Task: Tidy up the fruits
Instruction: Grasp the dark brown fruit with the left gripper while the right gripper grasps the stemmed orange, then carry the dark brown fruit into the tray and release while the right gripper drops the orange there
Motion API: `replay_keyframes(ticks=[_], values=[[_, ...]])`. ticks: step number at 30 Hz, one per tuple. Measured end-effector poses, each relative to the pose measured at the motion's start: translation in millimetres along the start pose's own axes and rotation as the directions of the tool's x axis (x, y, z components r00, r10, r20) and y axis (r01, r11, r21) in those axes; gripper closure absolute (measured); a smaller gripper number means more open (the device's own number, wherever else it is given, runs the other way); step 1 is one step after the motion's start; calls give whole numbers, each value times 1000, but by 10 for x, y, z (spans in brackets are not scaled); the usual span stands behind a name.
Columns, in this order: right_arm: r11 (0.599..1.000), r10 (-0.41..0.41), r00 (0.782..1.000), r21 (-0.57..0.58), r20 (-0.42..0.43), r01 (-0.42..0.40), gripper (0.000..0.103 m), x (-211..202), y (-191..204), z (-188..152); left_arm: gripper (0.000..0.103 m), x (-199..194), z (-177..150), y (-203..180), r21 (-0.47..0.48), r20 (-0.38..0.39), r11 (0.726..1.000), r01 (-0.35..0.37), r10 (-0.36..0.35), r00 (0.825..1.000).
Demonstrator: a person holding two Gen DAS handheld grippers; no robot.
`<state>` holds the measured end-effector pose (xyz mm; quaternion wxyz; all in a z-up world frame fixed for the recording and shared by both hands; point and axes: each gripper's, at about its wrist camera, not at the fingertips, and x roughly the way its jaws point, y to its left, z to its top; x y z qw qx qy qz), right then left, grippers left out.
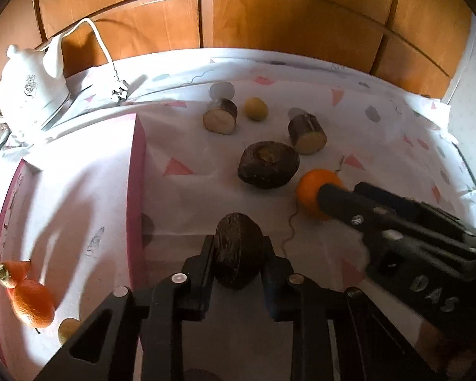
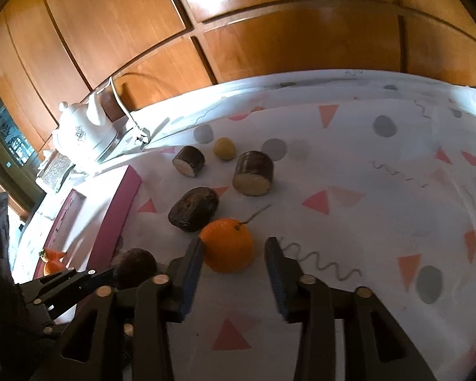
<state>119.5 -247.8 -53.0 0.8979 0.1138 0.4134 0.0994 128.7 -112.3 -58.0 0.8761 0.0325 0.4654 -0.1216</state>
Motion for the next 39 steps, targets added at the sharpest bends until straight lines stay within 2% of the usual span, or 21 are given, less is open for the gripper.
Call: replay_keyframes(ticks=[6,7,8,9,11,22,25,27,31,39], values=[[999,25,999,-20,-43,-26,53,161,87,-6,77,-110,-89,-92,51,43,998,24,-27,999],[999,28,998,-19,-48,-29,55,182,101,-13,77,-127,-95,-98,57,50,998,30,-33,998],[999,37,998,-22,-49,-38,63,193,120,-22,77,-140,-100,-92,56,56,998,30,-33,998],[999,32,999,-26,-42,-34,64,178,135,-30,77,-151,-103,-78,51,60,998,33,-36,998],[999,-27,999,-42,-28,26,65,143,154,-45,77,-189,-127,-55,46,66,998,46,-49,997],[986,-158,987,-48,-3,158,65,-290,-147,-311,77,-327,-505,-242,98,88,993,63,-71,994],[989,-145,989,-39,3,145,65,-314,-202,-414,77,-291,-583,-259,99,107,994,50,-60,992],[988,-147,989,-33,22,148,65,-325,-202,-454,77,-272,-588,-218,73,112,995,66,-74,991],[987,-156,987,-37,27,157,65,-304,-184,-481,77,-245,-600,-247,93,133,995,43,-55,990],[988,-147,988,-33,43,148,65,-309,-207,-525,79,-228,-582,-237,89,133,995,53,-65,989]])
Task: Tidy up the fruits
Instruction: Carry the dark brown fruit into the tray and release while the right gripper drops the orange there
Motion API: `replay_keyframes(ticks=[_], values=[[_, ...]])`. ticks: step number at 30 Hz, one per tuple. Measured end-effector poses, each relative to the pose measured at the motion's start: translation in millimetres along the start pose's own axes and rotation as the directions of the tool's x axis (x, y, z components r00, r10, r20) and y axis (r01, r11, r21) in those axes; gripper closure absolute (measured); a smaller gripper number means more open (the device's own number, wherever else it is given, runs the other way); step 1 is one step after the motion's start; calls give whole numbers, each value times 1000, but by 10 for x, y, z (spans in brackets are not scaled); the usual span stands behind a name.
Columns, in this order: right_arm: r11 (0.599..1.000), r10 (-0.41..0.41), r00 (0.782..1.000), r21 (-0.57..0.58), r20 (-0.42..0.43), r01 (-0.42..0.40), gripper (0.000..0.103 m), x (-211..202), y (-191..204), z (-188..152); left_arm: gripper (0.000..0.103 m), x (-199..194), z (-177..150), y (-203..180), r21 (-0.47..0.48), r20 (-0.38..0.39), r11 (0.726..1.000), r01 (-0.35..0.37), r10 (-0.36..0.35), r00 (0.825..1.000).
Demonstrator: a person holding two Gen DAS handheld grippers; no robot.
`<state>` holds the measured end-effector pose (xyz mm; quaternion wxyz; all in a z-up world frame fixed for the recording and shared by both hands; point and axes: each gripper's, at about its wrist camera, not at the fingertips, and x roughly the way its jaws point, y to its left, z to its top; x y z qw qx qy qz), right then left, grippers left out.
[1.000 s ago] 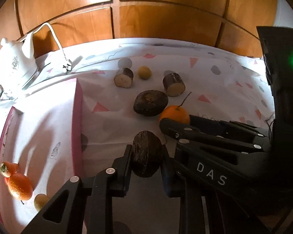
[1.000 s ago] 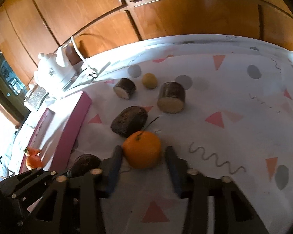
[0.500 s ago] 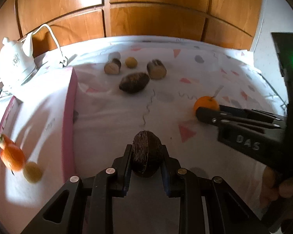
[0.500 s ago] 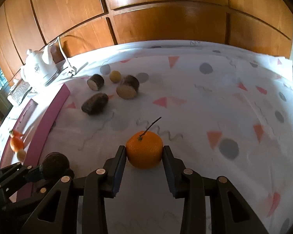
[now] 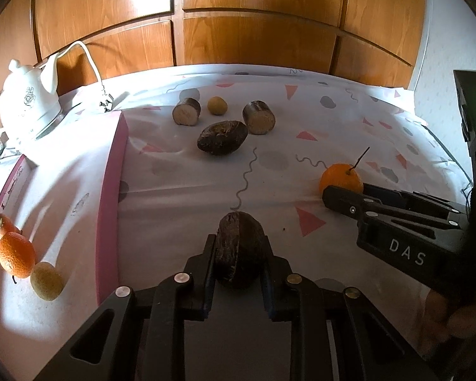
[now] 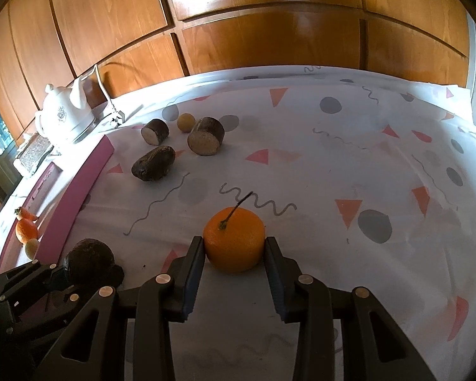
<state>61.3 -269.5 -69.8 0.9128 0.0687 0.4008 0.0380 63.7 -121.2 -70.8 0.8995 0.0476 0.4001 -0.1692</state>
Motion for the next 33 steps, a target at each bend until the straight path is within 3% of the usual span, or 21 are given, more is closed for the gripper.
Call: replay_keyframes(ticks=[14,23,33], values=[[997,-49,999,-53,-15,48,64,55,103,-15,79,-118,8,98,-58,-17,998,33,-34,999],[995,-74,997,-74,-10,73,64,47,135,-28,79,-475,61,195,-83,60,995,62,-57,997],[988,-112,994,-103,-10,110,64,57,191,-32,79,-754,73,632,-174,99,985,-7,24,995]])
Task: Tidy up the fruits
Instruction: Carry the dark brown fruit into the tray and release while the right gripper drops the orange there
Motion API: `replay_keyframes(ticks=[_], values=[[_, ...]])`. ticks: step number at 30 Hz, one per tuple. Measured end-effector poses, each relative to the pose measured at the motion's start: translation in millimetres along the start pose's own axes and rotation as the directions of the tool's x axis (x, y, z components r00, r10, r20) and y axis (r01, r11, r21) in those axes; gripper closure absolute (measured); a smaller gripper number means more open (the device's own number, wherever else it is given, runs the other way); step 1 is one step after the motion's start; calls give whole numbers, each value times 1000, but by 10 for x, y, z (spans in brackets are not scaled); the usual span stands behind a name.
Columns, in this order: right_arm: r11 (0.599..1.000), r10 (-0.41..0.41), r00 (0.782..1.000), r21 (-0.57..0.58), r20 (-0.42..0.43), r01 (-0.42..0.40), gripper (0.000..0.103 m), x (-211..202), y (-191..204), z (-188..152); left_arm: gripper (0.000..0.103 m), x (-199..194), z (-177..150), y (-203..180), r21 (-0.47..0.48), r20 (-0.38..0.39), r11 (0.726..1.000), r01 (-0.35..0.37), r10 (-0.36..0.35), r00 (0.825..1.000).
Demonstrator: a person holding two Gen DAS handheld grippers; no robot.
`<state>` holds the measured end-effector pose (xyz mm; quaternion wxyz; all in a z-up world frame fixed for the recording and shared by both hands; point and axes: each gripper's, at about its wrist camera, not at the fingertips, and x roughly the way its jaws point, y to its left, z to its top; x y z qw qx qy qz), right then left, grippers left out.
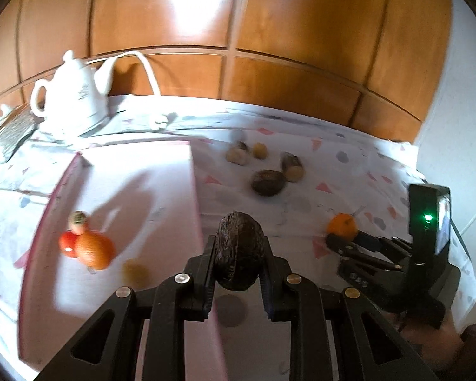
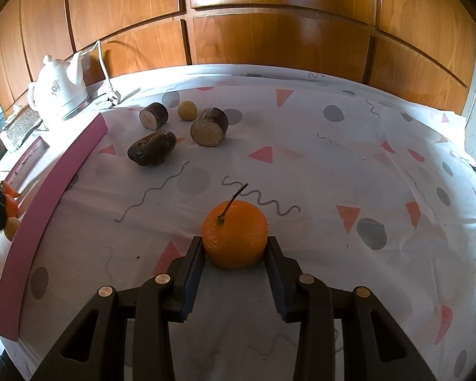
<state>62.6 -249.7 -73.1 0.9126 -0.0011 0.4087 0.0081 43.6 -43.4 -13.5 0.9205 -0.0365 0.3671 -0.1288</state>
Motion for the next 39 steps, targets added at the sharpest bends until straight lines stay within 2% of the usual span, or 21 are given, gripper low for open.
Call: replay_keyframes(ticks=[10,13,15,18,22,23,25,27,29,31,35,36,39], values=[[999,-39,999,-19,-19,39,67,-15,84,39,79,-121,-96,749,-124,8,982,-141,143,990],[999,31,999,27,-24,-31,68,-54,142,91,79,-150,-153,942,-156,-2,971,-179,181,983],[996,89,996,11,-8,-89,68,-127,306,145,79,-158,-181,1034,-172,-5,965,-196,199,980],[980,194,981,-52,21,-193,68,-272,636,247,79,-171,-215,1128,-199,-15,956,-214,215,977],[940,317,948,-142,23,-311,68,-392,1110,396,76,-201,-255,1192,-217,-20,950,-225,226,974],[931,336,942,-159,16,-330,68,-392,1213,422,74,-204,-259,1199,-219,-19,949,-226,228,974],[915,370,929,-173,-4,-365,68,-372,1377,443,57,-232,-263,1205,-221,-9,947,-233,237,971],[894,409,911,-181,-40,-410,66,-313,1550,475,52,-266,-266,1213,-229,4,945,-232,240,971],[881,430,900,-186,-68,-435,65,-266,1672,473,52,-291,-273,1220,-230,11,944,-236,245,970],[871,455,887,-171,-79,-461,63,-240,1718,470,52,-298,-290,1239,-236,8,942,-238,246,969],[860,504,863,-72,-40,-505,48,-266,1559,465,52,-332,-306,1257,-250,18,937,-242,254,967],[857,513,858,-39,-26,-514,48,-259,1497,479,51,-337,-305,1257,-252,20,937,-242,255,967],[867,496,868,60,-5,-495,48,-163,1332,542,50,-352,-308,1252,-255,24,937,-239,253,967]])
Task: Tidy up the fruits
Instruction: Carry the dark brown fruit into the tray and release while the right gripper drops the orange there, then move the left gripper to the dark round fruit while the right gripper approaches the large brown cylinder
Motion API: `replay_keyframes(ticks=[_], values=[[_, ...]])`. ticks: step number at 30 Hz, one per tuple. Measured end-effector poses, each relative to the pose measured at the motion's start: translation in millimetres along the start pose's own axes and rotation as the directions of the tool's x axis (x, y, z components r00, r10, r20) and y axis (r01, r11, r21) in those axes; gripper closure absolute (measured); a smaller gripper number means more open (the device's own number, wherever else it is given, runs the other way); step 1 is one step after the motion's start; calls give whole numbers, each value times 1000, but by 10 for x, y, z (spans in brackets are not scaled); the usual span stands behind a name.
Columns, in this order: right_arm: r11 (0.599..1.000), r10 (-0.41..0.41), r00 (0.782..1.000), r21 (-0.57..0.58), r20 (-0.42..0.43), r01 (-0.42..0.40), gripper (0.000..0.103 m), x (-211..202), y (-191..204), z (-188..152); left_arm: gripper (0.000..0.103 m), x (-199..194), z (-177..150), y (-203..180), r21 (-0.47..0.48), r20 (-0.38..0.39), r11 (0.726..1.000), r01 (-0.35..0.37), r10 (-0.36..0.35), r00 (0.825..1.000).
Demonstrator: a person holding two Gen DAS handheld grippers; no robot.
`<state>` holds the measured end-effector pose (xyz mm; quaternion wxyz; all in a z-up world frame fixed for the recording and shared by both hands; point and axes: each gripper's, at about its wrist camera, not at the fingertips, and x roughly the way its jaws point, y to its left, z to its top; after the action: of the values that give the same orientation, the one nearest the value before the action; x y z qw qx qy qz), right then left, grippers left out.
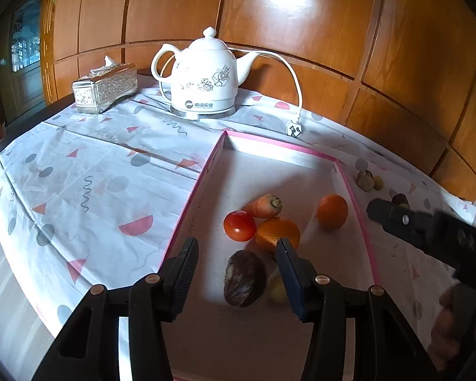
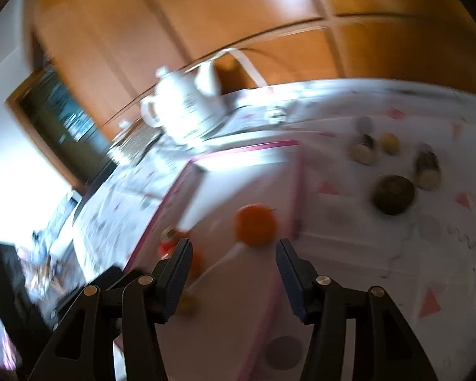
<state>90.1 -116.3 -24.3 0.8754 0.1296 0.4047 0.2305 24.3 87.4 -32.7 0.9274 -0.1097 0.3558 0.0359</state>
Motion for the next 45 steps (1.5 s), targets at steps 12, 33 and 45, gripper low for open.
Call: replay_keyframes(ticks=[12,33,45], values=[[978,68,993,202,-94,-47,48,519,-393,206,50,-50,-26,-56,37,14,999,1,-2,1000],[994,-61,998,88,-36,64,44,225,-453,319,50,-81,-4,-282,91,12,995,50,-51,999],[956,-292,956,22,4,292,44,-343,-994,53,47,-132,124,-735,184,15,974,133,-138,990]])
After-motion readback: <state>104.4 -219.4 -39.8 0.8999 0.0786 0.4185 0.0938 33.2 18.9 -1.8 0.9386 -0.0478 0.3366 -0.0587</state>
